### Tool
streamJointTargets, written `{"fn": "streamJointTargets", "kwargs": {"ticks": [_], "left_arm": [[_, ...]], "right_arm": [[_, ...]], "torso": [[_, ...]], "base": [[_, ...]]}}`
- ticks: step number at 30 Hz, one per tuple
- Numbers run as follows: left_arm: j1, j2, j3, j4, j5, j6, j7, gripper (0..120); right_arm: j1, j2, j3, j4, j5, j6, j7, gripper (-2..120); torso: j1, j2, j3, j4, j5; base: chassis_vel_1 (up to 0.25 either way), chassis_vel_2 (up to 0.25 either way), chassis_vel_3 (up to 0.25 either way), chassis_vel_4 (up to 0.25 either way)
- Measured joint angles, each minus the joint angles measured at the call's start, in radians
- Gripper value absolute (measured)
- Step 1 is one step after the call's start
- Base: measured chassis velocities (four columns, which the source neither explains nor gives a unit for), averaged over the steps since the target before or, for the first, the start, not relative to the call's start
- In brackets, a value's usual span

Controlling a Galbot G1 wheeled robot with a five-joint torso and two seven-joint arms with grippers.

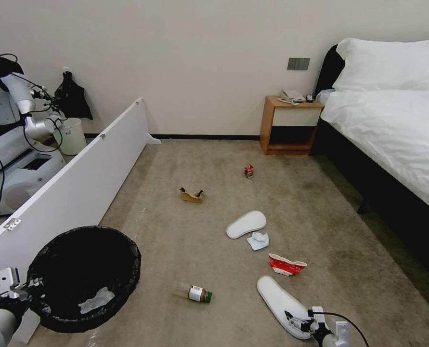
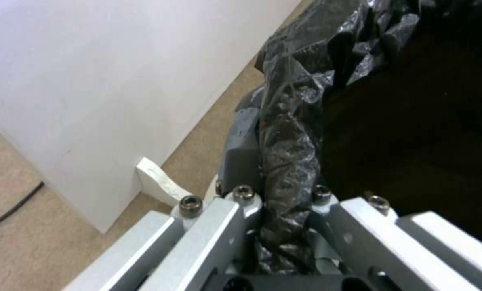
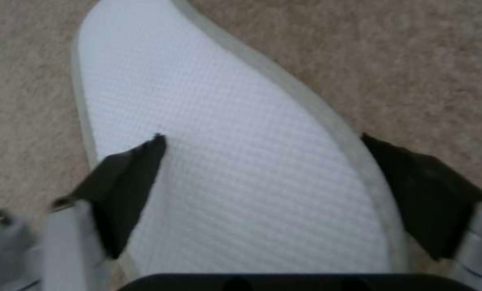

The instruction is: Pick up the trash bin, then pick up the garbage from the floor and place it into the trash bin.

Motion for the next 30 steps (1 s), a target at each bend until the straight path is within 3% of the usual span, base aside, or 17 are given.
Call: {"fn": "streamJointTargets", "kwargs": {"ticks": [2,6,9,12,17,23,30], "left_arm": [[0.007,0.000,0.000,-0.006,0.005,0.000,-0.001,2],[0.012,0.008,-0.001,-0.008,0.005,0.000,-0.001,2],[0.014,0.033,-0.003,-0.006,-0.010,0.000,-0.002,2],[0.012,0.044,-0.003,0.000,-0.019,0.000,-0.002,2],[-0.002,0.057,0.008,0.020,-0.035,0.000,-0.001,2],[-0.008,0.052,0.022,0.022,-0.037,0.000,0.001,2],[-0.006,0.041,0.037,0.017,-0.028,0.000,0.001,2]], "right_arm": [[0.003,-0.006,-0.001,-0.003,0.007,0.003,-0.005,74],[0.002,-0.002,-0.001,-0.002,0.007,0.004,-0.011,64],[-0.005,0.017,0.006,0.011,-0.004,0.005,-0.018,47],[-0.013,0.023,0.012,0.021,-0.012,0.006,-0.020,41],[-0.049,0.027,0.027,0.055,-0.018,0.015,-0.042,19],[-0.072,0.010,0.039,0.071,-0.020,0.036,-0.062,5],[-0.077,-0.012,0.056,0.094,-0.004,0.067,-0.075,5]], "torso": [[0.000,0.000,0.000,-0.0002,-0.0003],[0.000,0.000,0.000,-0.0003,-0.0004],[0.000,0.000,0.000,-0.0002,-0.0003],[0.000,0.000,0.000,-0.0001,-0.0002],[0.000,0.000,0.000,0.0001,-0.0001],[0.000,0.000,0.000,-0.0001,0.0000],[0.000,0.000,0.000,-0.0002,-0.0002]], "base": [[0.000,0.000,0.000,0.000],[0.000,0.000,0.000,0.000],[0.000,0.000,0.000,0.000],[0.000,0.000,0.000,0.000],[0.000,0.000,0.000,0.000],[0.000,0.000,0.000,0.000],[0.000,0.000,0.000,0.000]]}}
